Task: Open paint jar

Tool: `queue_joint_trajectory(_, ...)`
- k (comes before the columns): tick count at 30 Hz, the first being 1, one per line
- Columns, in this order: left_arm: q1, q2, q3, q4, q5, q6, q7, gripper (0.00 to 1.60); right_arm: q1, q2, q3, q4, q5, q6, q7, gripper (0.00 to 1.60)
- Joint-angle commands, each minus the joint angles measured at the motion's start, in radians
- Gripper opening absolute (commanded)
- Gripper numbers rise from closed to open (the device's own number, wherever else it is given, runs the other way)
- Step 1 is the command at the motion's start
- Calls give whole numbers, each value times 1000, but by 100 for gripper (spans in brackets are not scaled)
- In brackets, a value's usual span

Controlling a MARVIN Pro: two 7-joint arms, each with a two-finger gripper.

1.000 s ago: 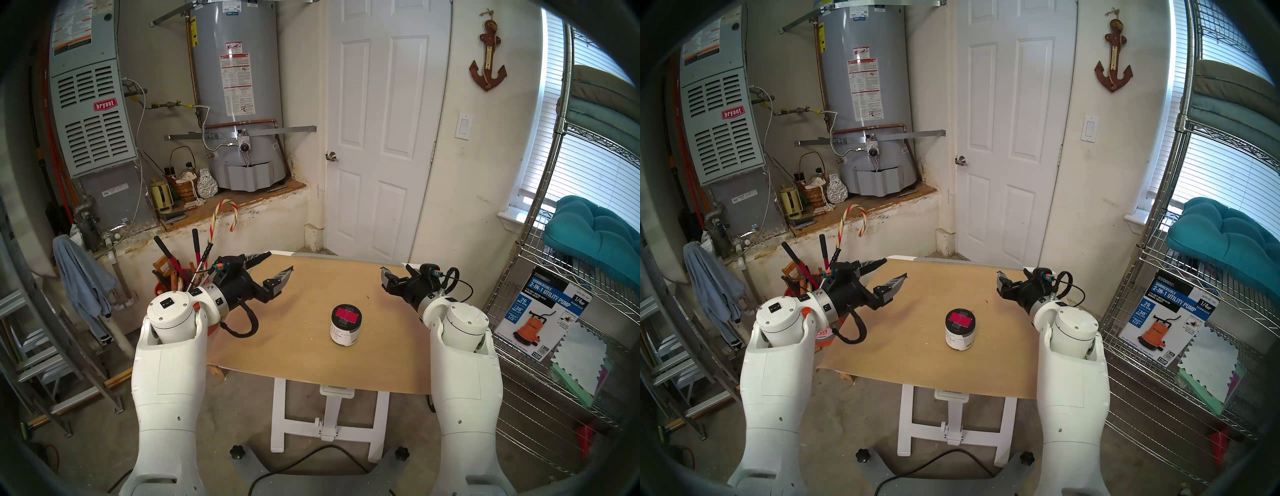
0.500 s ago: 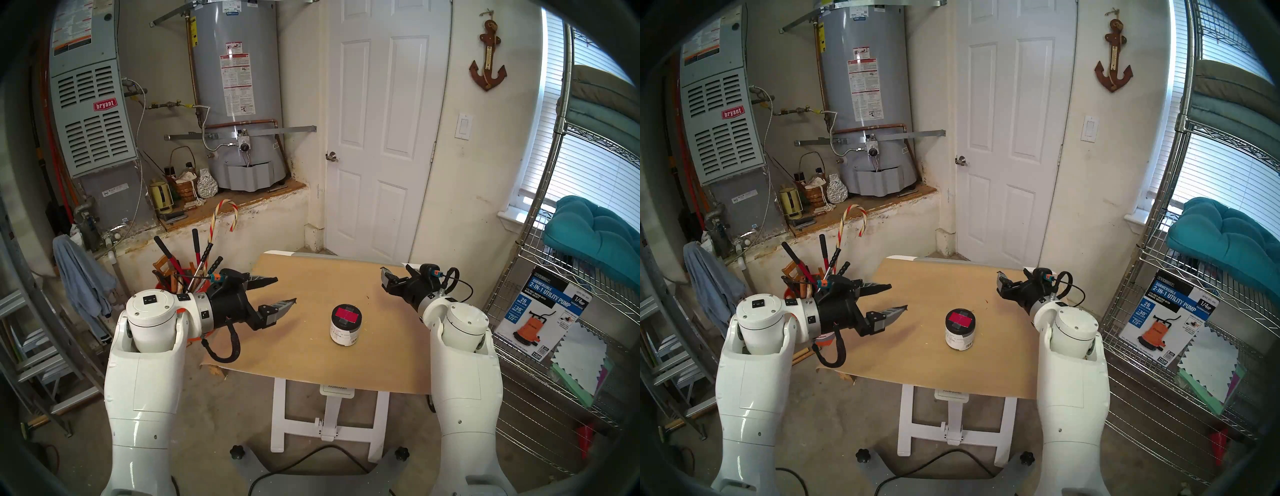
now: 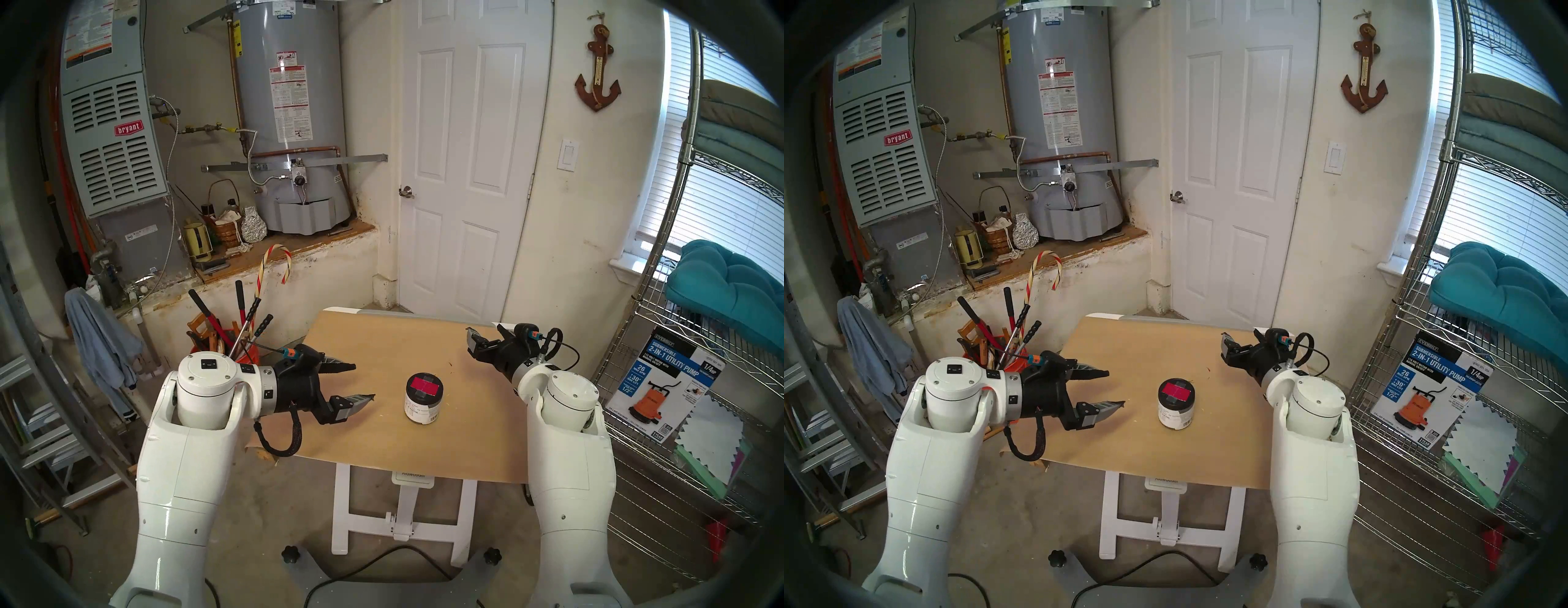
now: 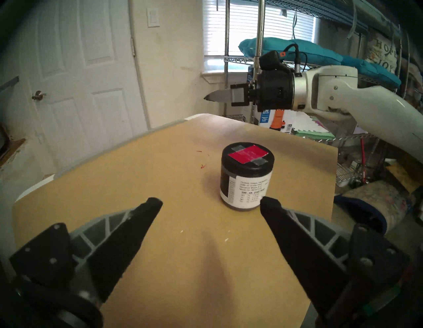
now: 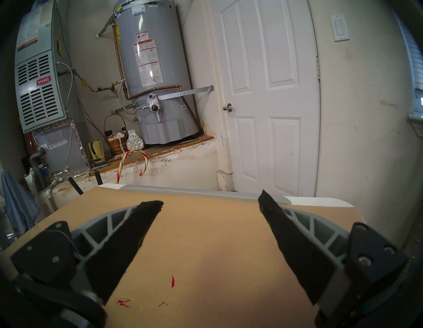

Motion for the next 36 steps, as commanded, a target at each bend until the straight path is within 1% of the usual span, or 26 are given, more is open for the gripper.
queue_joint_trajectory(1, -63, 28, 34, 8, 19, -14, -27, 160, 14, 1, -3, -21, 2, -2, -1, 160)
queue_joint_trajectory(6, -78, 28, 70, 24, 58, -42, -13, 160, 14, 1, -3, -21, 3, -2, -1, 160)
queue_joint_trajectory(9, -93, 28, 94, 40, 67, -63, -25, 160, 14, 1, -3, -21, 2, -2, -1, 160)
queue_joint_trajectory(11, -104, 18, 105, 56, 69, -72, -23, 160, 14, 1, -3, -21, 3, -2, -1, 160)
queue_joint_trajectory(22, -178, -11, 154, 159, 61, -138, -49, 160, 14, 1, -3, -21, 2, -2, -1, 160)
queue_joint_trajectory(25, -201, -17, 164, 184, 53, -144, -65, 160, 14, 1, -3, -20, 2, -2, -1, 160)
queue_joint_trajectory(36, -236, -29, 187, 250, 46, -165, -87, 160, 14, 1, -3, -21, 2, -2, -1, 160)
